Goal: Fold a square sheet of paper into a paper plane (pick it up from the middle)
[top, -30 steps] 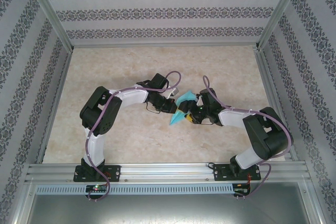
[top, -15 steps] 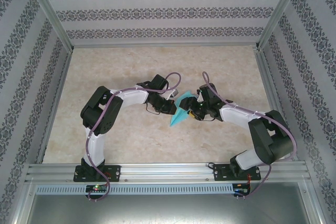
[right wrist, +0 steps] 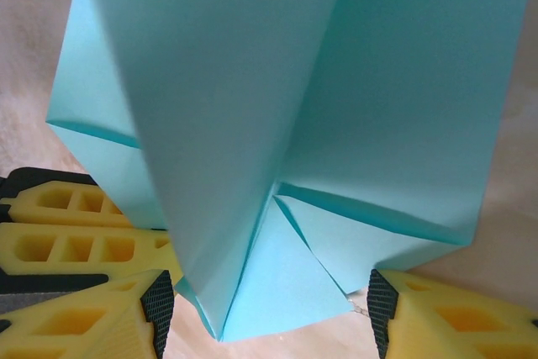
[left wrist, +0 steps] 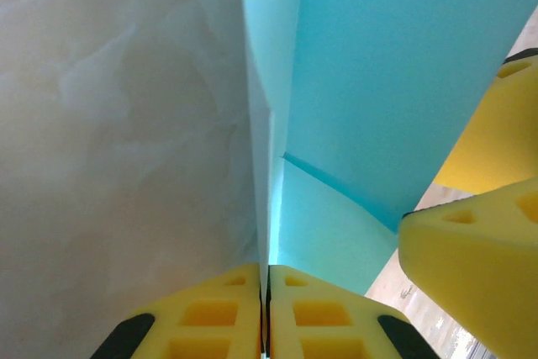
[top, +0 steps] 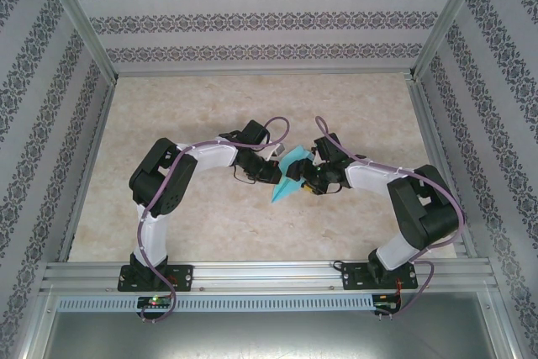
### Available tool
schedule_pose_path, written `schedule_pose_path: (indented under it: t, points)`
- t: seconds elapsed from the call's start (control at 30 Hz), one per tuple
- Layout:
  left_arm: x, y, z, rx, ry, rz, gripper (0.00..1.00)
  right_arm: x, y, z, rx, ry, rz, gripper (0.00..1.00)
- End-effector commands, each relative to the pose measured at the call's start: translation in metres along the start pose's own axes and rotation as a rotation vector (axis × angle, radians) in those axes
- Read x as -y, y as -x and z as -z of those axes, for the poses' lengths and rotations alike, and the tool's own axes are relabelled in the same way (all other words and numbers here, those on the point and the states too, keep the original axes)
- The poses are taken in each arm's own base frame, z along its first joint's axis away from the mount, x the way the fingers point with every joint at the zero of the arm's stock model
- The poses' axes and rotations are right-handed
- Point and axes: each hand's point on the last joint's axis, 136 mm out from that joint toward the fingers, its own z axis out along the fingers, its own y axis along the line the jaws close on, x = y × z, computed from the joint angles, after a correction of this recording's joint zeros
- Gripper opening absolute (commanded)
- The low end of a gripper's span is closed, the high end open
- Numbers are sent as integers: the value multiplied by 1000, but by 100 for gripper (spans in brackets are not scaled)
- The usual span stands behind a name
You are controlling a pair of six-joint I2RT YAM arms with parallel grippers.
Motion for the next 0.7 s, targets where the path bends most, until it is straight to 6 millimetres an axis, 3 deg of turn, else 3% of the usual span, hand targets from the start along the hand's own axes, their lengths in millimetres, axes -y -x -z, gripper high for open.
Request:
schedule_pose_path:
  t: [0.0, 0.67]
  points:
    - [-7, 2, -1, 11, -9, 28, 11, -9, 0, -5, -7, 12, 33, 65]
    - [-4, 1, -3, 7, -31, 32, 11, -35, -7, -6, -23, 167, -17, 65]
